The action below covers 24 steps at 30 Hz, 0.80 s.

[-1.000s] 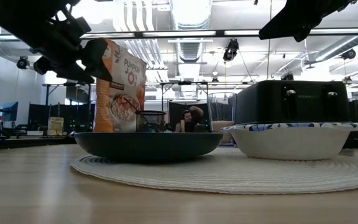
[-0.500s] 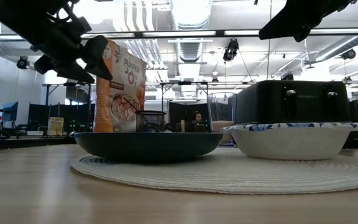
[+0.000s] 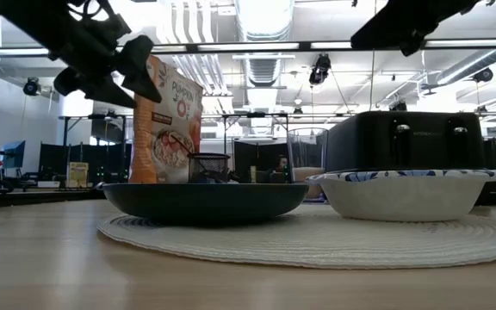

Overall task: Arrange a breakfast setting
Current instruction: Put the transparent glass to the top right of the dark blue plate on the white placemat

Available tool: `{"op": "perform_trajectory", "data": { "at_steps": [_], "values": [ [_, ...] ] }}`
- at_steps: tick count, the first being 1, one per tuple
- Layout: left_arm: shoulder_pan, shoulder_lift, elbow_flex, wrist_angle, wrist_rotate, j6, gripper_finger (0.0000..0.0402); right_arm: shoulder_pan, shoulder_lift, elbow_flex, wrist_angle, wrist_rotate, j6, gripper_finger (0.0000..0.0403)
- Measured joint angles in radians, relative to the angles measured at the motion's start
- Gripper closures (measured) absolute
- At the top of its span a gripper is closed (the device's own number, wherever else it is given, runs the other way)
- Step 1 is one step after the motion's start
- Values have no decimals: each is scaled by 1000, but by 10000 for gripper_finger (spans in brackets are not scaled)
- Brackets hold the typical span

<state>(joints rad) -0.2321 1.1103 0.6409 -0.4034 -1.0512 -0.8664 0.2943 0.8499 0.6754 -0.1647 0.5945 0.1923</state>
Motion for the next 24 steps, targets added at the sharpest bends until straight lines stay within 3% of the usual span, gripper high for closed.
{"op": "perform_trajectory", "data": {
  "at_steps": [5, 14, 18, 21, 24],
  "values": [
    [0, 0, 28, -9, 12, 23, 119, 0, 21, 0, 0, 15, 48, 335],
    [2, 0, 36, -83, 20, 20, 119, -26, 69, 13, 74, 139, -101, 335],
    [2, 0, 36, -93, 15, 29, 119, -73, 89, 54, 47, 225, -4, 335],
    [2, 0, 35, -94, 13, 55, 119, -151, 110, 112, -60, 186, 74, 335],
    [2, 0, 35, -94, 13, 66, 119, -266, 143, 200, -212, 38, 141, 335]
  ]
}}
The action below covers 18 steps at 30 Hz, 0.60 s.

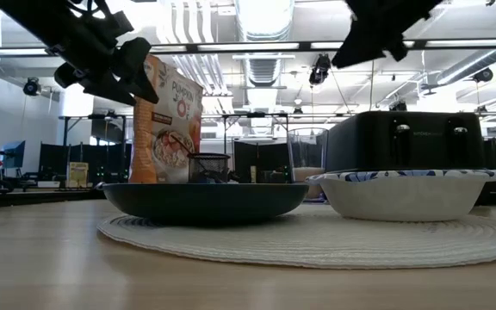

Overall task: Arrange a breakfast setting
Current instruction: Put the transparent glass to the top right of the dark blue plate on the white placemat

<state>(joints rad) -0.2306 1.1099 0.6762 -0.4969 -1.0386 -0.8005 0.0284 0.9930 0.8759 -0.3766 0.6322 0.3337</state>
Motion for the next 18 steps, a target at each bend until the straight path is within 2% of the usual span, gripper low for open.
{"op": "perform_trajectory", "data": {
  "at_steps": [4, 10, 13, 18],
  "values": [
    [0, 0, -2, -1, -2, 3, 119, -158, 76, 125, -158, -206, 19, 335],
    [0, -1, -2, -11, 1, -1, 119, -320, 222, 301, -338, -420, -21, 308],
    [0, -1, -2, -21, 2, -5, 119, -353, 301, 379, -411, -457, -55, 283],
    [0, -1, -3, -25, 10, -8, 119, -363, 423, 493, -530, -459, -132, 247]
  ]
}}
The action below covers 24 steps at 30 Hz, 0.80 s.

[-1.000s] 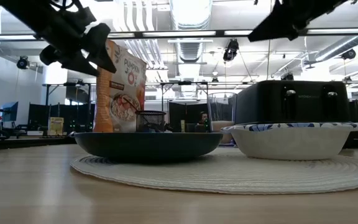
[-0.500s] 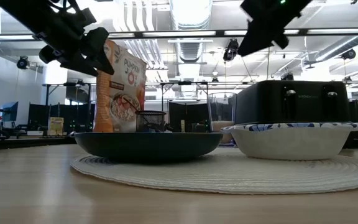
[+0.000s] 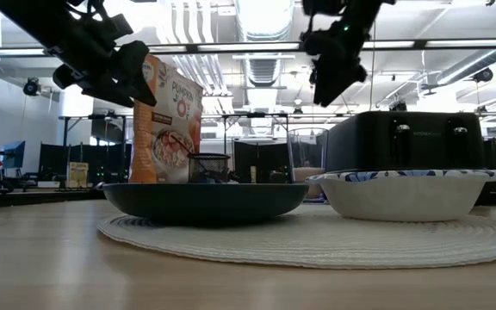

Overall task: Arrange a breakfast setting
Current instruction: Put the transparent glass to the top right of the dark blue plate on the white placemat

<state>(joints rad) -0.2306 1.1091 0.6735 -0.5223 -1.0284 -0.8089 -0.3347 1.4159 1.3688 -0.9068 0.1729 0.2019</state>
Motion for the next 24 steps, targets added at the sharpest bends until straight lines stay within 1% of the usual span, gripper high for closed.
{"op": "perform_trajectory", "data": {
  "at_steps": [5, 8, 18, 20, 24],
  "values": [
    [0, 0, 0, -3, 3, 0, 119, 0, 98, 81, -74, -53, -118, 240],
    [0, 0, -1, -3, 9, -1, 119, 0, 145, 118, -117, -52, -179, 244],
    [0, 0, -1, -6, 10, -1, 119, 0, 208, 145, -129, -42, -411, 259],
    [0, 0, -2, -10, 10, -1, 119, 0, 222, 145, -127, -21, -440, 259],
    [0, 0, -2, -11, 10, -2, 119, 1, 244, 146, -116, 58, -485, 263]
  ]
}}
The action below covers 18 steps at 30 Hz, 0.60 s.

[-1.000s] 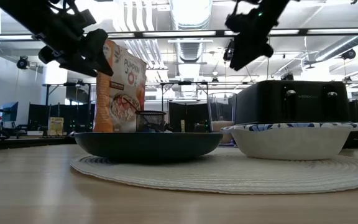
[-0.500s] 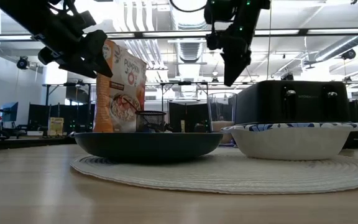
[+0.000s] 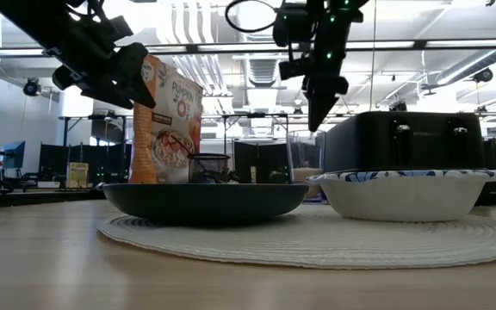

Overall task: Arrange a breakfast setting
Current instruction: Put the transparent glass to the top right of the dark blue plate on the white placemat

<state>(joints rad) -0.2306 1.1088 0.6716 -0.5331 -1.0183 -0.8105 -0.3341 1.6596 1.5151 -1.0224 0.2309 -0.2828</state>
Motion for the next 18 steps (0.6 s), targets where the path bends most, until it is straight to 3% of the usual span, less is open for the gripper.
{"op": "perform_trajectory", "data": {
  "at_steps": [18],
  "values": [
    [0, 0, 0, -8, 0, -10, 119, 0, -26, 2, 18, -3, -24, 273]
  ]
}}
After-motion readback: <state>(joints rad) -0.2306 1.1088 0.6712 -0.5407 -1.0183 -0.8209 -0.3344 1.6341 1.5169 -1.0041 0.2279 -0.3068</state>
